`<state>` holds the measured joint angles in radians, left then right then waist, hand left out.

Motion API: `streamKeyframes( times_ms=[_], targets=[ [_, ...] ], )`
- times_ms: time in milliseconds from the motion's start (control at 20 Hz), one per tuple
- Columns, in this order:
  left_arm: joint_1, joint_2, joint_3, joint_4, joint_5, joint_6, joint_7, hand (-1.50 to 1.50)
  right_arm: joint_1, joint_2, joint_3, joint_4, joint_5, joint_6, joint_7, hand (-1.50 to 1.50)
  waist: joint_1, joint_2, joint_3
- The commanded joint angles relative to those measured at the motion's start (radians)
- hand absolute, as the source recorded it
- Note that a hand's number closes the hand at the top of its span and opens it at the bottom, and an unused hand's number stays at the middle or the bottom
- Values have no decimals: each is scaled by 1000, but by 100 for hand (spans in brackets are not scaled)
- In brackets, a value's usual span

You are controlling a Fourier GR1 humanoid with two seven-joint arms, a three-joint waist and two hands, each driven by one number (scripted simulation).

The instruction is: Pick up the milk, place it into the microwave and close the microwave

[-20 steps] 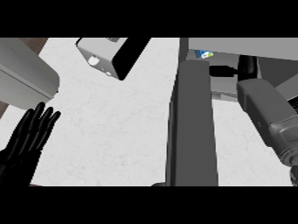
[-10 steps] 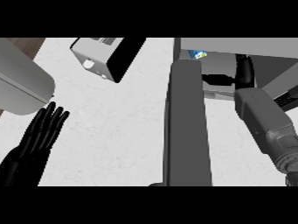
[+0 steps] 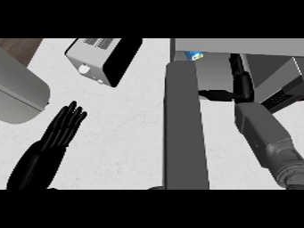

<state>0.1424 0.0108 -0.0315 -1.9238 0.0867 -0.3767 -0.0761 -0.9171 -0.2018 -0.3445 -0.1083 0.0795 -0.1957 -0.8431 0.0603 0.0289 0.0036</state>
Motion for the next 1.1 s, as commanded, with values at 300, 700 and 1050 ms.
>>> streamKeyframes(
  times_ms=[300, 700, 1050],
  targets=[
    [-71, 75, -43, 141, -10, -129, -32, 150, 145, 58, 0, -60, -27, 108, -103, -150, -54, -25, -3],
    [-115, 27, -147, 235, -159, -87, -55, 150, 339, 115, 68, -226, -22, 150, -158, -150, -75, -35, -5],
    [-230, 11, -240, 395, -290, -79, -70, 150, 528, 120, 146, -451, -9, 187, -105, -150, -95, -38, -6]
  ],
)
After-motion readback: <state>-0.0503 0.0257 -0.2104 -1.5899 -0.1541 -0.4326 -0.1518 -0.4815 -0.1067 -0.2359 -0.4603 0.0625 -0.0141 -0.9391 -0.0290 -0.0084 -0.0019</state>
